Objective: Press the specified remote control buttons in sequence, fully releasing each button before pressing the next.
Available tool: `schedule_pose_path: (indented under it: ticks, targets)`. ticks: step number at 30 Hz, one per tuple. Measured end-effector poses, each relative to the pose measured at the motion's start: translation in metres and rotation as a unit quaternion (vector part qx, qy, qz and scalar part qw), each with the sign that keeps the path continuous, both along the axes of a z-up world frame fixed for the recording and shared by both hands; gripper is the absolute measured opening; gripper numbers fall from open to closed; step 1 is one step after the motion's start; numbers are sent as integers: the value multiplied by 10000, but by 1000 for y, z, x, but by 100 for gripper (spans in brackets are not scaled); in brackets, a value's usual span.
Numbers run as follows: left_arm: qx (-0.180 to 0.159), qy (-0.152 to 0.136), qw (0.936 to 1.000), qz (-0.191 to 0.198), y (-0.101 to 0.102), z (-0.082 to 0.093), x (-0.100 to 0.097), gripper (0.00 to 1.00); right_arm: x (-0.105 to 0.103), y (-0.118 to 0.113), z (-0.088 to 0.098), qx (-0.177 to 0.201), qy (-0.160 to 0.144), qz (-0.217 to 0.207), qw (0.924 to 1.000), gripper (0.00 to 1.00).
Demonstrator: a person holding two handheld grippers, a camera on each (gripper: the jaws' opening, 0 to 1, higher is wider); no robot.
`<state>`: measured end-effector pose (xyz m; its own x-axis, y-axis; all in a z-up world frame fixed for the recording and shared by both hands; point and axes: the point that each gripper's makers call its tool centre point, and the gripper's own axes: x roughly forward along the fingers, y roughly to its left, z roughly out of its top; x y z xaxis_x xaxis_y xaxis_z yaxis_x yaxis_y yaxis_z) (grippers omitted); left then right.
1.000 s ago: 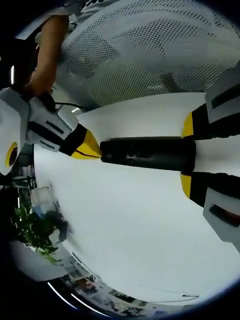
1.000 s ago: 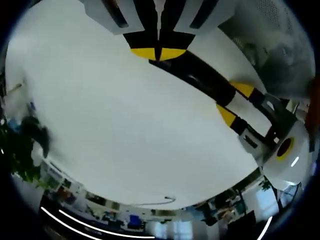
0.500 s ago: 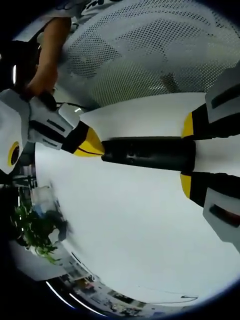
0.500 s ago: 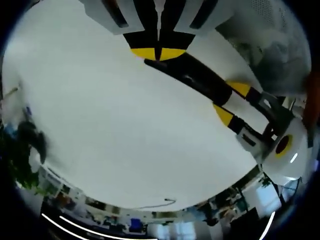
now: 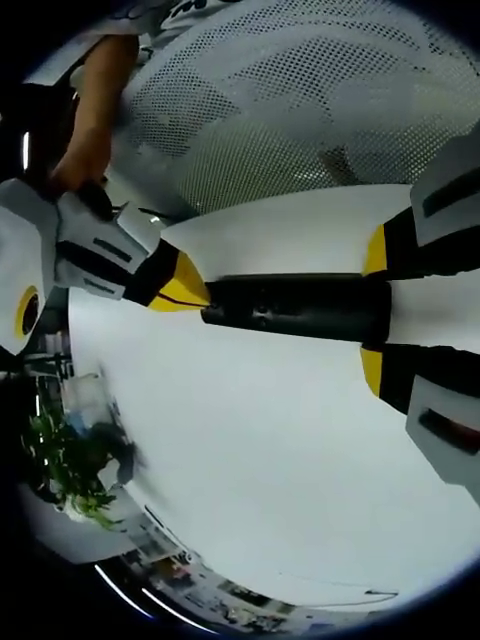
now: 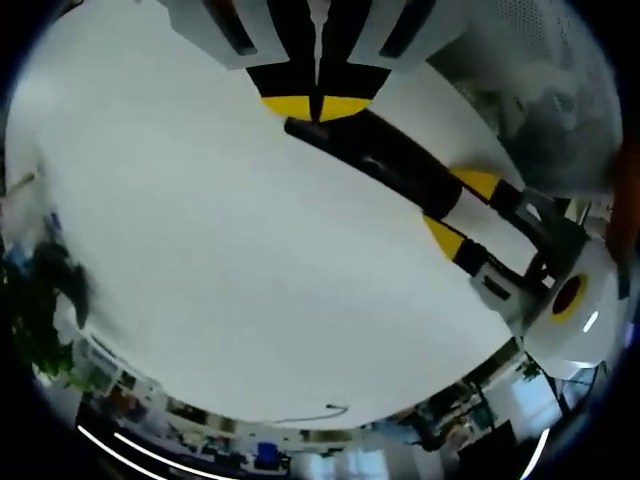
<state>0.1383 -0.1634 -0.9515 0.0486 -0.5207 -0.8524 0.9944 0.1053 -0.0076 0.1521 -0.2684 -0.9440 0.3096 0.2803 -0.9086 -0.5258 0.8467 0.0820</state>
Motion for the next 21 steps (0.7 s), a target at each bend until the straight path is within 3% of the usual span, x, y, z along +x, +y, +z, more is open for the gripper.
schedule_pose_path:
  ticks: [4, 6, 10, 13, 17, 19, 21]
  targets:
    - [-16, 17, 10000, -13, 0, 0, -1, 24, 1, 1, 0, -23, 19, 68, 10000, 0]
    - [-9, 14, 10000, -23, 0, 0, -1, 24, 4, 2, 0, -234, -224, 389, 9987, 0]
    - [-4, 17, 10000, -34, 0, 0, -1, 24, 1, 3, -1, -451, -204, 547, 9973, 0]
    - [-23, 31, 10000, -27, 1, 0, -1, 24, 2, 1, -1, -237, -119, 366, 9990, 0]
    - [-95, 30, 9999, 32, 1, 1, -1, 24, 4, 2, 0, 16, -228, 10, 9997, 0]
    - [-161, 46, 9998, 70, 2, 1, -1, 24, 5, 2, 0, 326, -70, -312, 9990, 0]
    - [-129, 33, 9999, 50, 1, 1, -1, 24, 5, -1, 1, 398, -2, -436, 9983, 0]
